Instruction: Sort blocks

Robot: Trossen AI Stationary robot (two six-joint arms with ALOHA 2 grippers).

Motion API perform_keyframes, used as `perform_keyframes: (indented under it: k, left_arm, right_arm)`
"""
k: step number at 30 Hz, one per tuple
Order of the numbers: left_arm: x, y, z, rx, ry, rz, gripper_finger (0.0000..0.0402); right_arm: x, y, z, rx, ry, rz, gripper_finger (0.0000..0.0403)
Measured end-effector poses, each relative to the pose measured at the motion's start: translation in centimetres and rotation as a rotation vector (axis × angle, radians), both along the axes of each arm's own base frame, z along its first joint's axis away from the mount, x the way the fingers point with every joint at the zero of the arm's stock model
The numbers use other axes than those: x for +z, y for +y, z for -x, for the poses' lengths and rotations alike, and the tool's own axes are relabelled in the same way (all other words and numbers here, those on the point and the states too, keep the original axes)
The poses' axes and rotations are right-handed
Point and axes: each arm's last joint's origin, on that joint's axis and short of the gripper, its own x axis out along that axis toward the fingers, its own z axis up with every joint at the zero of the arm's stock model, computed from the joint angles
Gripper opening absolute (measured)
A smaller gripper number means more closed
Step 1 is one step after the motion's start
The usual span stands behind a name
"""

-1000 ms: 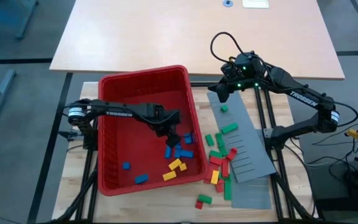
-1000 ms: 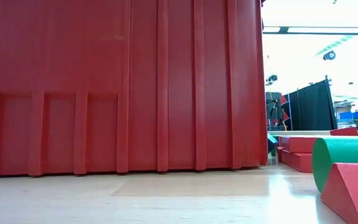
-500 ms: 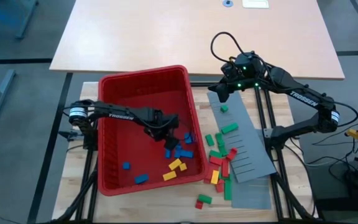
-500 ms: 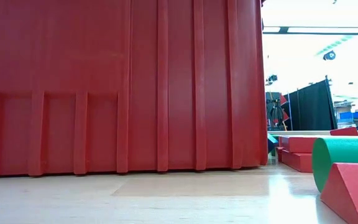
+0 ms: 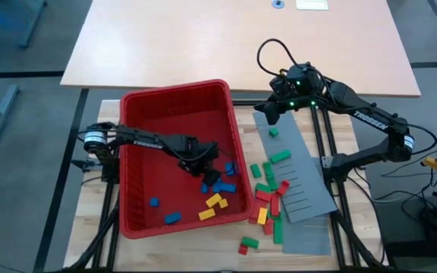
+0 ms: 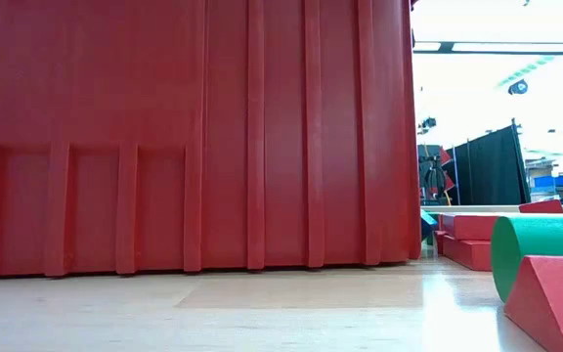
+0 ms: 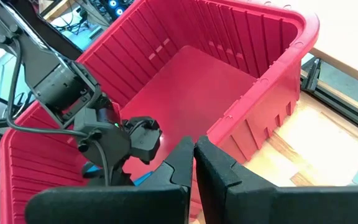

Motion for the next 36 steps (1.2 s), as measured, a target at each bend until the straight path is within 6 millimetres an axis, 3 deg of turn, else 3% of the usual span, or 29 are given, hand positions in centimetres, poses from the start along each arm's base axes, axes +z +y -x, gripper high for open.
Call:
perform_keyframes:
  k: [14, 23, 28, 31, 36]
  left_arm:
    - [-1.4, -0.1, 0.2, 0.027, 0.012, 0.013, 0.0312]
    - [-4.1, -0.8, -0.5, 0.002, 0.090, 0.057, 0.0312]
    - [-4.1, -0.8, -0.5, 0.009, 0.086, 0.031, 0.0307]
    - [-4.1, -0.8, -0.4, 0.012, 0.094, 0.015, 0.0269]
    - [-4.3, -0.7, -0.2, -0.006, 0.109, -0.008, 0.0126]
  right_arm:
    - [0.0, 0.0, 0.0, 0.000, -0.001, 0.000, 0.0000]
    - [0.0, 0.0, 0.0, -0.004, -0.005, -0.005, 0.0000]
    - [0.0, 0.0, 0.0, -0.004, -0.002, -0.006, 0.0000]
    - [0.0, 0.0, 0.0, -0.004, -0.002, -0.006, 0.0000]
    - [0.0, 0.0, 0.0, -0.004, -0.002, -0.006, 0.0000]
